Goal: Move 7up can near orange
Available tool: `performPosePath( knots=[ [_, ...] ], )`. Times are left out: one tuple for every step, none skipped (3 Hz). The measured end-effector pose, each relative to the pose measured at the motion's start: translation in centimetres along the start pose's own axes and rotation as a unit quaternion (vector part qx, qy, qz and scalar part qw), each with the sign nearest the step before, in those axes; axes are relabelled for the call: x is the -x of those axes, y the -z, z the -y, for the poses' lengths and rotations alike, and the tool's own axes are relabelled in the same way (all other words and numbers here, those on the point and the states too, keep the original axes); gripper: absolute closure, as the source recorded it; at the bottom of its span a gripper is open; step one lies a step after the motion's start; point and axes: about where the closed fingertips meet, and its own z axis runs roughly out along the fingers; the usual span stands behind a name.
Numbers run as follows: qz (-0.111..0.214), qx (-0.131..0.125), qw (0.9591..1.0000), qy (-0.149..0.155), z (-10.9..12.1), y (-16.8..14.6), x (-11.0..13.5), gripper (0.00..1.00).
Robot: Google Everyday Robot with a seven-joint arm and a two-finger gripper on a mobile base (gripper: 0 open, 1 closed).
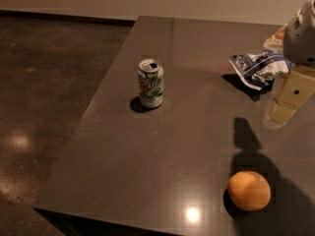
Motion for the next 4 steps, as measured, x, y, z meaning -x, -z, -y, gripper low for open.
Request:
performPosePath(
  knots=[
    [0.019,0.002,0.9998,-0.007,1.6,-1.2,1.6,0.0],
    [0.043,0.007,0.9989,-0.017,3.5,-3.2,4.0,0.0],
    [0.077,0.013,0.9967,-0.022,4.6,-5.3,7.1,0.0],
    [0.109,0.022,0.9936,-0.016,4.7,-7.0,10.3,0.0]
  ],
)
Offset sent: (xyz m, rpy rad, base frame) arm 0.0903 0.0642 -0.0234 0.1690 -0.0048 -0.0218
